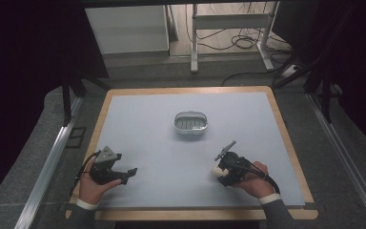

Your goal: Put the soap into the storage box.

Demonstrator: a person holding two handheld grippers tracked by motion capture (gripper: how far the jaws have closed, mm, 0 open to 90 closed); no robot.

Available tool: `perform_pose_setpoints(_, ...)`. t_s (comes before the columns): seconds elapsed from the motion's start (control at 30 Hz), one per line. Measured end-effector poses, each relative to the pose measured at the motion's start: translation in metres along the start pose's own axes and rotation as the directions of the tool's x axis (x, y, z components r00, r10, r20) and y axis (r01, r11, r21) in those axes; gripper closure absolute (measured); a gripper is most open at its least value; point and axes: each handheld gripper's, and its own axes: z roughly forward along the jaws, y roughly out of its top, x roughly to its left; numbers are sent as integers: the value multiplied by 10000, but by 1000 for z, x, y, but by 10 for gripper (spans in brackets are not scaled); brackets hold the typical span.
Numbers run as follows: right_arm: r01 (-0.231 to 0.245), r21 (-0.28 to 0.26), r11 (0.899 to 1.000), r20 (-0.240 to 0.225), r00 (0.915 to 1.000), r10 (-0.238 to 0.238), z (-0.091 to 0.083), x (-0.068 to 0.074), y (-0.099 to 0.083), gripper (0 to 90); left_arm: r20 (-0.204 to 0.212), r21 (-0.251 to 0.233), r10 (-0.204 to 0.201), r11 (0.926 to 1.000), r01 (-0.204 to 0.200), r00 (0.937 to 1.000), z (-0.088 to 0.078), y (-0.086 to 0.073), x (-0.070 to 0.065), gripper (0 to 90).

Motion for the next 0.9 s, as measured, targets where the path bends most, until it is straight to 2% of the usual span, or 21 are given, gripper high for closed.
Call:
perform_pose_setpoints(0.57,-63,-884,9961,217,9997,83,-15,-14,10,492,-10,12,1,10000,-1,10000,0,0,0,127)
perform_pose_setpoints(0.9,-164,-1310,9912,37,9998,170,-21,-23,20,492,-28,27,38,10000,-38,10000,0,0,0,127)
